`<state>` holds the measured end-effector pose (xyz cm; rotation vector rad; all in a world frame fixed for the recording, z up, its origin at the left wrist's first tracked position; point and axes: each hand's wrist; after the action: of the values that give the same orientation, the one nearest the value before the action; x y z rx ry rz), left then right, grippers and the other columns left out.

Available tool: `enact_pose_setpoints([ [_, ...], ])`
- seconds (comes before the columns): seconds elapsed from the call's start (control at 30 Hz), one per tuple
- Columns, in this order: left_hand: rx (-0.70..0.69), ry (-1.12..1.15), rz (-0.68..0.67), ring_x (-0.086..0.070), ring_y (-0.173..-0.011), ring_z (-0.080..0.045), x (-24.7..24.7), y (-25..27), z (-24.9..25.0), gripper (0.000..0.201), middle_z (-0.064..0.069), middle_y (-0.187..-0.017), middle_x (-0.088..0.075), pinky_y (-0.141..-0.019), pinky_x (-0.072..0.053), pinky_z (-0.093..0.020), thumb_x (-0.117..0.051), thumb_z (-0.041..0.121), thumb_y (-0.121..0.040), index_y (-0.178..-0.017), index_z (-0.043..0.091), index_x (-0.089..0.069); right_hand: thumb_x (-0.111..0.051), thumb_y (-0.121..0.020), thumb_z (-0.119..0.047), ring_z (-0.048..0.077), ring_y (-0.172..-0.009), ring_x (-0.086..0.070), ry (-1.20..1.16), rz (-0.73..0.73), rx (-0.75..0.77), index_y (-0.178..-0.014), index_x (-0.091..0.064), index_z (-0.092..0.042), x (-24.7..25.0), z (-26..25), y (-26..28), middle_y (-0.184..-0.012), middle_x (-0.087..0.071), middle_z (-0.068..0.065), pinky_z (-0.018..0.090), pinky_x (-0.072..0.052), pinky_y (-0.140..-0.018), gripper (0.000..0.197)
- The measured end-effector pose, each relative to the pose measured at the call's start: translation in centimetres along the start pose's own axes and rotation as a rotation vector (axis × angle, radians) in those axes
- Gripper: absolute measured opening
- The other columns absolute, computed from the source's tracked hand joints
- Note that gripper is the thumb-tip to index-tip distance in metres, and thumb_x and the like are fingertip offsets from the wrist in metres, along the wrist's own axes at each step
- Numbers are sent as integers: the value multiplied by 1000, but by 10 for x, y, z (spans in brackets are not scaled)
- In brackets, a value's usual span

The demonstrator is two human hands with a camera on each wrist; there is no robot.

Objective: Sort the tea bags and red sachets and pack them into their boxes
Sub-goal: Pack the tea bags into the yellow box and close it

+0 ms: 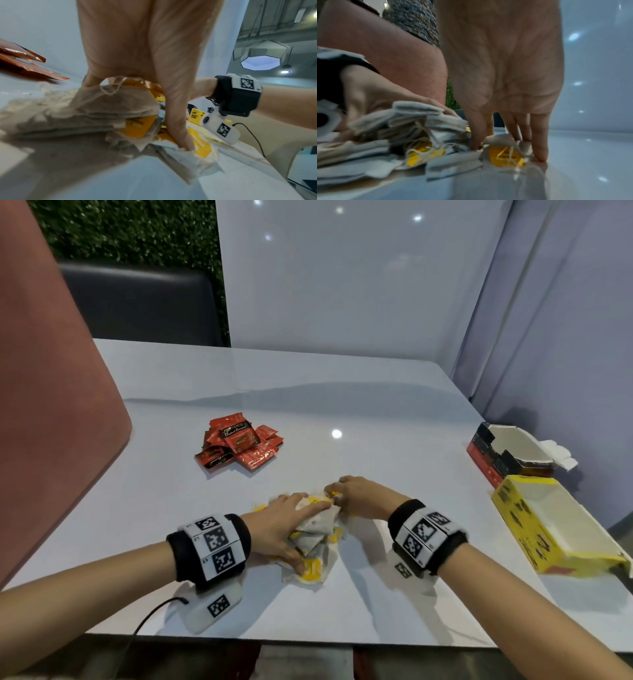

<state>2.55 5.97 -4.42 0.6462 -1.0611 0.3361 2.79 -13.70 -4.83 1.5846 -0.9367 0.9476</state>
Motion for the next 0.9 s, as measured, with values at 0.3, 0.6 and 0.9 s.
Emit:
enact_pose_setpoints([
  [0.3,-33,-22,-48,-10,-142,-31,0,3,6,123,-9,-154,-10,-116,-14,-46,-82,39,-64,-147,34,8,-67,-82,-11,24,-96,-53,-243,67,-142,-135,-41,-19,12,6,39,-112,-56,11,26,-41,-77,60],
  [0.6,19,718,519,-33,-136,-4,20,62,17,88,9,-148,-36,-113,-30,-33,-67,42,-79,-148,30,-15,-69,-82,-8,11,-56,-58,-639,387,-174,-116,-51,-16,8,35,62,-72,-61,3,13,-44,-46,39],
  [0.9,61,1781,374,-58,-117,-27,13,52,59,49,-20,-128,-58,-96,-49,-32,-52,7,-91,-137,-2,-35,-69,-75,3,18,-67,-58,-921,632,-85,-100,-65,-12,-2,41,76,-72,-65,9,24,-46,-63,29],
])
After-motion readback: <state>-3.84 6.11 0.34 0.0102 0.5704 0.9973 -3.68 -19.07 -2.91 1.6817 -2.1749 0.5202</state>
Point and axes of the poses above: each hand's wrist, its own y-axis away from the middle knuckle, its own x-axis out of the back of the hand, z = x × y
